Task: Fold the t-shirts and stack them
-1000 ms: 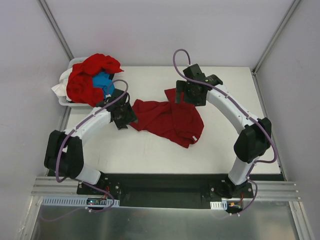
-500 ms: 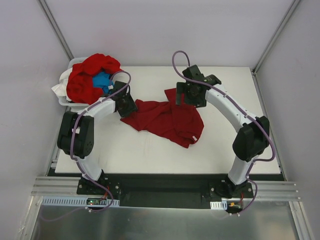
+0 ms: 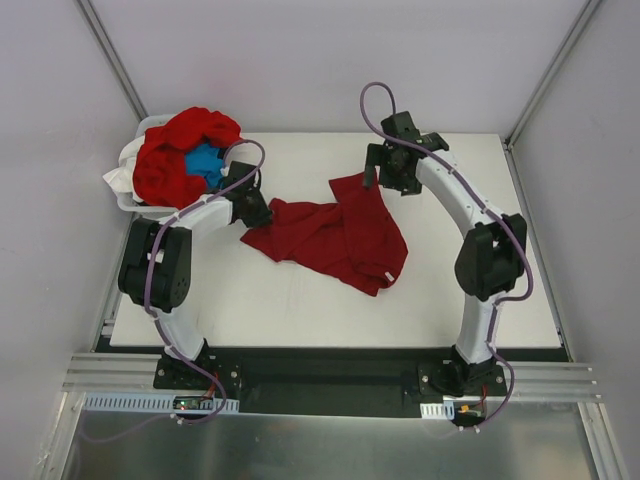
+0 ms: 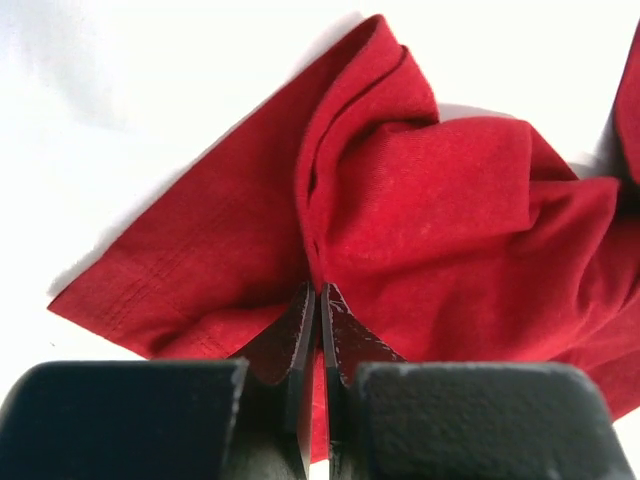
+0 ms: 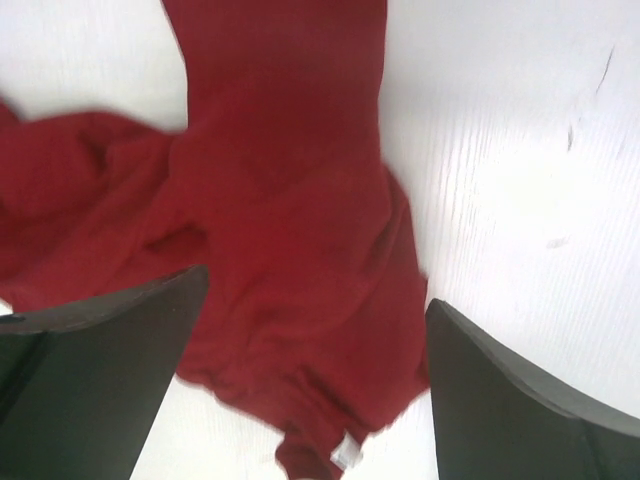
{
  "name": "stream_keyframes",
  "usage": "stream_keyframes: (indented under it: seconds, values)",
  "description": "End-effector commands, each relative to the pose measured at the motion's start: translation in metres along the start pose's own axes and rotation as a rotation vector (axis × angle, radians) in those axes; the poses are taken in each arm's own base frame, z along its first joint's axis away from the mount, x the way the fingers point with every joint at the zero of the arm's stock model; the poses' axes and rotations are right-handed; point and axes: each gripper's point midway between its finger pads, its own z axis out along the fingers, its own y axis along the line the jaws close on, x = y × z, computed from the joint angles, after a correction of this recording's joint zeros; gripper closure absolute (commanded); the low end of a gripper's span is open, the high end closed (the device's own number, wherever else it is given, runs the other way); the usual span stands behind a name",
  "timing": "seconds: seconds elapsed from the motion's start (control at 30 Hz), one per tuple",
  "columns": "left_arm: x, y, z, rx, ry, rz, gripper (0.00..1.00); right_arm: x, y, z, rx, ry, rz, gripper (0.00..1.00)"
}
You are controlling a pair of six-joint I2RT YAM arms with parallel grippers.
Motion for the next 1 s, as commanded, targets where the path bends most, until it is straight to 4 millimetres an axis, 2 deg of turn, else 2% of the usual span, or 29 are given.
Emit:
stream_keyframes:
  seconds: [0.0, 0.03, 0.07, 0.1, 0.13, 0.17, 0.2, 0.27, 0.3, 0.37, 0.4, 0.43, 0.47, 0.5, 0.53, 0.6, 0.63, 0.73, 0.83, 0.97]
  values:
    - [-0.012, -0.015, -0.018, 0.076, -0.045, 0.038, 1.00, -0.044, 0.007, 0.026, -0.020, -0.087, -0.028, 0.04]
    - [-0.012, -0.016, -0.025, 0.089, -0.052, 0.051, 1.00, -0.047, 0.009, 0.031, -0.029, -0.083, -0.022, 0.04]
    - [-0.004, -0.012, -0.028, 0.091, -0.041, 0.058, 1.00, -0.048, 0.008, 0.039, -0.025, -0.074, -0.009, 0.04]
    - [-0.005, -0.020, -0.046, 0.137, -0.059, 0.071, 1.00, -0.052, 0.013, 0.046, -0.030, -0.077, -0.007, 0.04]
    - [-0.001, -0.021, -0.055, 0.156, -0.064, 0.092, 1.00, -0.054, 0.013, 0.052, -0.029, -0.075, -0.004, 0.05]
    - [0.011, -0.014, -0.060, 0.158, -0.047, 0.105, 1.00, -0.057, 0.015, 0.056, -0.032, -0.084, 0.001, 0.05]
    - [0.013, -0.022, -0.081, 0.209, -0.075, 0.130, 1.00, -0.059, 0.017, 0.060, -0.035, -0.088, 0.006, 0.05]
    - [0.032, -0.011, -0.092, 0.201, -0.054, 0.157, 1.00, -0.061, 0.021, 0.072, -0.044, -0.094, 0.009, 0.06]
    - [0.035, -0.013, -0.109, 0.221, -0.078, 0.168, 1.00, -0.060, 0.023, 0.076, -0.053, -0.088, 0.008, 0.06]
    - [0.052, 0.007, -0.118, 0.164, -0.049, 0.147, 1.00, -0.054, 0.032, 0.083, -0.082, -0.063, 0.005, 0.11]
    - [0.053, 0.009, -0.129, 0.168, -0.068, 0.141, 1.00, -0.049, 0.036, 0.084, -0.087, -0.051, -0.001, 0.12]
    - [0.062, 0.022, -0.132, 0.119, -0.047, 0.110, 1.00, -0.038, 0.046, 0.084, -0.094, -0.036, -0.039, 0.12]
    - [0.063, 0.025, -0.140, 0.114, -0.062, 0.096, 1.00, -0.030, 0.051, 0.085, -0.089, -0.027, -0.071, 0.12]
    - [0.065, 0.028, -0.143, 0.099, -0.060, 0.080, 1.00, -0.022, 0.054, 0.084, -0.082, -0.019, -0.108, 0.12]
    - [0.071, 0.033, -0.144, 0.081, -0.047, 0.046, 1.00, -0.009, 0.068, 0.080, -0.079, -0.017, -0.163, 0.12]
    - [0.081, 0.043, -0.147, 0.045, -0.015, 0.016, 1.00, 0.012, 0.074, 0.072, -0.084, 0.007, -0.204, 0.12]
    - [0.086, 0.048, -0.145, 0.019, 0.003, -0.018, 1.00, 0.024, 0.087, 0.068, -0.097, 0.006, -0.244, 0.12]
    - [0.104, 0.071, -0.141, -0.081, 0.055, -0.078, 1.00, 0.044, 0.099, 0.050, -0.111, -0.007, -0.318, 0.12]
    - [0.113, 0.086, -0.142, -0.143, 0.071, -0.102, 1.00, 0.071, 0.132, 0.030, -0.149, -0.019, -0.433, 0.12]
    - [0.122, 0.095, -0.142, -0.164, 0.091, -0.110, 1.00, 0.094, 0.146, 0.030, -0.133, -0.016, -0.530, 0.12]
